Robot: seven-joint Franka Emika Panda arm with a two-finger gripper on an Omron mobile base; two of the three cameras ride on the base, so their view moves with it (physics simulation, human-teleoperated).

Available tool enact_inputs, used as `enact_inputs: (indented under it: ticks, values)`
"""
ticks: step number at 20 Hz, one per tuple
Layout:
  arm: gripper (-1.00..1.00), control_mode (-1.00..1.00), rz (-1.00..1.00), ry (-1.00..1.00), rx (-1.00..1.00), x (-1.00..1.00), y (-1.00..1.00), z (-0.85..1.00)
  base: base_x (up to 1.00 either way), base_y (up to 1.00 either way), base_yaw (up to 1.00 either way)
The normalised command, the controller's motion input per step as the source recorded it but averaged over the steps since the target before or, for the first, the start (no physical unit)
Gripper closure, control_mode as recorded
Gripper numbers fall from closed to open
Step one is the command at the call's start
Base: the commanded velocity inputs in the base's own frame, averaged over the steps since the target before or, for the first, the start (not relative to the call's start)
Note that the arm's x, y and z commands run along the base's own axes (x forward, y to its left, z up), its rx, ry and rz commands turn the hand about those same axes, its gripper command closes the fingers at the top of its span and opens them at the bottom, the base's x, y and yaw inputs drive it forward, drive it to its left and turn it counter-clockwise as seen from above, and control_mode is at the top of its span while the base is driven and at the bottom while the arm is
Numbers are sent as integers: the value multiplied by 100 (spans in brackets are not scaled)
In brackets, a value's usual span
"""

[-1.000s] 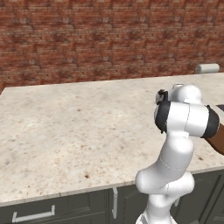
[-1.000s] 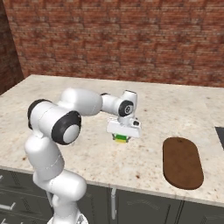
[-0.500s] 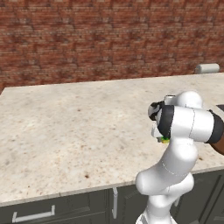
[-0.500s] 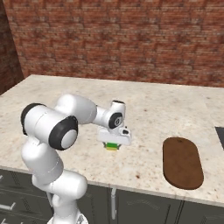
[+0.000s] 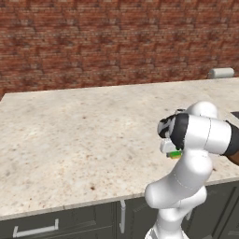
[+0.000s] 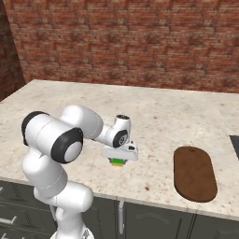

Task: Pick up the sponge from the counter and clean the cutting board by briefly scrubbing or pressing down on the cutting board. Once finished, release the sponge.

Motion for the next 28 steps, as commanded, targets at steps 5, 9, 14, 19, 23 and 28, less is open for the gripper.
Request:
enact_inputs:
  ticks: [5,9,14,19,23,28]
  values:
    - [100,-100,0,-1,0,0,2,-2,0,0,0]
    - [-100,-100,0,0,0,0,0,0,0,0,0]
    - [-100,-100,0,0,0,0,0,0,0,0,0]
    - [-100,-100,0,0,0,0,0,6,0,0,0]
    - [-100,-100,0,0,0,-5,0,46,0,0,0]
    - [-100,-100,0,-4,0,-32,9,80,0,0,0]
